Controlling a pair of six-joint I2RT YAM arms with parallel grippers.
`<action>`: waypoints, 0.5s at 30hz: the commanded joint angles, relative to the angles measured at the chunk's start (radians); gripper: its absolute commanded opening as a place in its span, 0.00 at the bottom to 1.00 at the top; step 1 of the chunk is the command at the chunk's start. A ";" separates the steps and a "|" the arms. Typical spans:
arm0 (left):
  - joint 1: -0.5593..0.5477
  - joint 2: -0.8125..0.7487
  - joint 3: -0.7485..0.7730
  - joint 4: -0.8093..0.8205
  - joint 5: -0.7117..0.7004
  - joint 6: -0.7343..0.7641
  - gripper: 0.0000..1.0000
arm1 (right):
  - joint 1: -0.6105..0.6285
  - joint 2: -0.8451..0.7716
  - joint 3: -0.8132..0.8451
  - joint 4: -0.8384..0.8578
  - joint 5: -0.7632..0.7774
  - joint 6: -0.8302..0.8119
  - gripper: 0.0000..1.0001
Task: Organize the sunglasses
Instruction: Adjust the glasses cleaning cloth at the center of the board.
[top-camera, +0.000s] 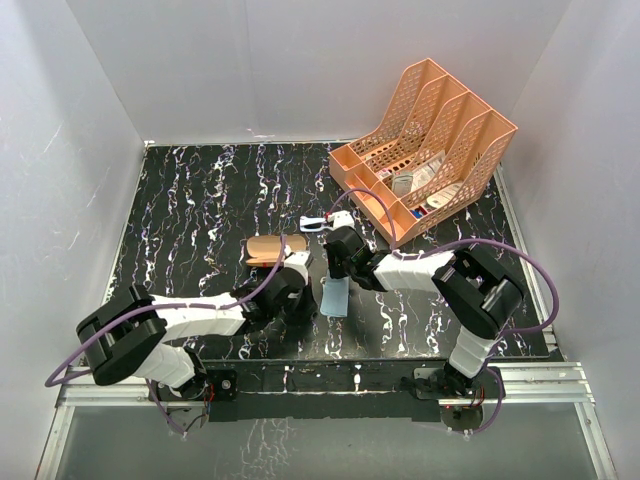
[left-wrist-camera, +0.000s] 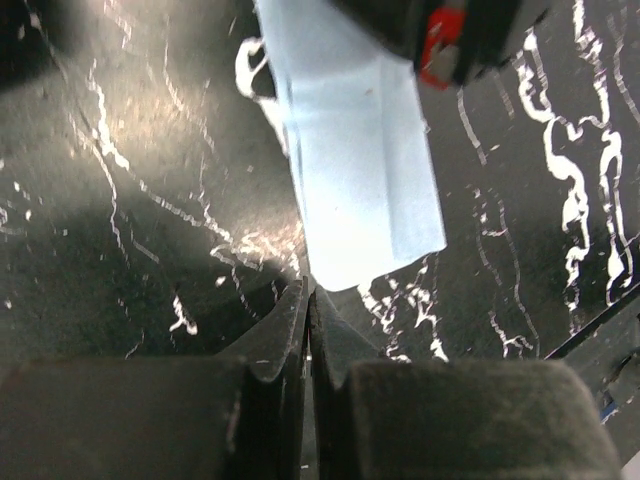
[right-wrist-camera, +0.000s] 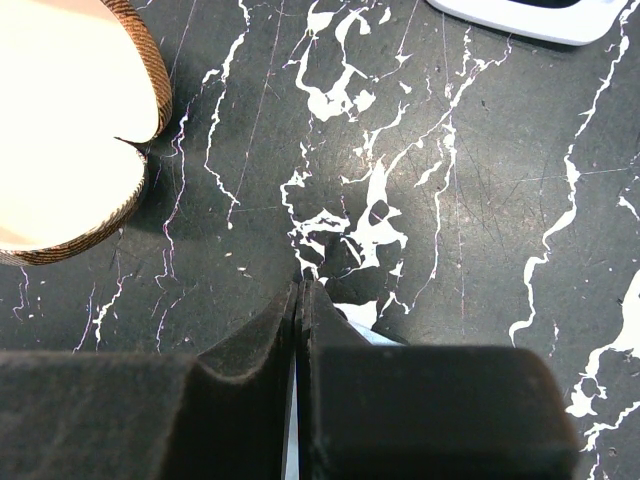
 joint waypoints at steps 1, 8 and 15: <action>-0.004 -0.023 0.081 -0.001 -0.051 0.080 0.00 | 0.006 -0.012 -0.029 -0.013 0.013 0.011 0.00; -0.003 0.078 0.136 0.097 -0.051 0.127 0.00 | 0.006 -0.005 -0.025 -0.012 0.011 0.009 0.00; -0.004 0.162 0.140 0.171 -0.054 0.131 0.00 | 0.006 -0.006 -0.023 -0.014 0.006 0.004 0.00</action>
